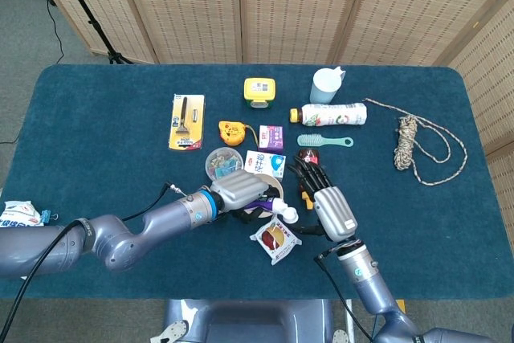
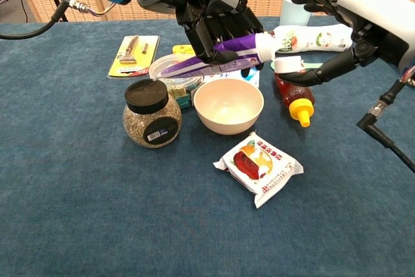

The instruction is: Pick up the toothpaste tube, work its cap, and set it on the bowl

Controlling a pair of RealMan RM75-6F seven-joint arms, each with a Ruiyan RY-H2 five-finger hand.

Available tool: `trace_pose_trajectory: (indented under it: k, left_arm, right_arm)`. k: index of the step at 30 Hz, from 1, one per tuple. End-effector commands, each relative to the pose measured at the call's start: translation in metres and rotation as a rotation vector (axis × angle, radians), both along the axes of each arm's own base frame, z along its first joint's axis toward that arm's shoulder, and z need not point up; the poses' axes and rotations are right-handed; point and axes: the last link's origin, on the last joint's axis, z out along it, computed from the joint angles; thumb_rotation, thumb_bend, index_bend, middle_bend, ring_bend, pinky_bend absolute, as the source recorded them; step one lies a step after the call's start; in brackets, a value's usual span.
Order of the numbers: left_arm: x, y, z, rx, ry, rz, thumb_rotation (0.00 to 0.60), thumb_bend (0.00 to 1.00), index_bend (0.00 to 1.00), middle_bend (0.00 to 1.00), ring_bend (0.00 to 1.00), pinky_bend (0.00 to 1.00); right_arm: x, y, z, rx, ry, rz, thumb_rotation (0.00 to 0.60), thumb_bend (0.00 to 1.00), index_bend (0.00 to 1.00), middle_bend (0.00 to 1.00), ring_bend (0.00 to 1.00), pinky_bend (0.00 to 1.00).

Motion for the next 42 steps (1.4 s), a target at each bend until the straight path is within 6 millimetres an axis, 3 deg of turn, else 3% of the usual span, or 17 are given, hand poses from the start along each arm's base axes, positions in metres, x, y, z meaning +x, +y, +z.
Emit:
trace_pose_trajectory:
  k: [1, 32, 42]
  left_arm:
    - [0.000, -0.001, -0.001, -0.002, 0.005, -0.003, 0.600, 1.00, 0.49, 0.36, 0.45, 0.49]
    - [-0.007, -0.013, -0.011, 0.011, 0.093, -0.092, 0.600, 1.00, 0.49, 0.36, 0.45, 0.49]
    - [-0.024, -0.009, 0.007, 0.134, 0.064, -0.088, 0.600, 1.00, 0.49, 0.36, 0.45, 0.49]
  right_arm:
    - [0.001, 0.000, 0.000, 0.004, -0.008, 0.000, 0.600, 0.22, 0.00, 0.00, 0.00, 0.00]
    - [0.010, -0.006, -0.002, 0.023, 0.014, 0.023, 0.600, 0.22, 0.00, 0.00, 0.00, 0.00]
    - [-0.008, -0.008, 0.007, 0.018, 0.032, -0.017, 0.600, 0.22, 0.00, 0.00, 0.00, 0.00]
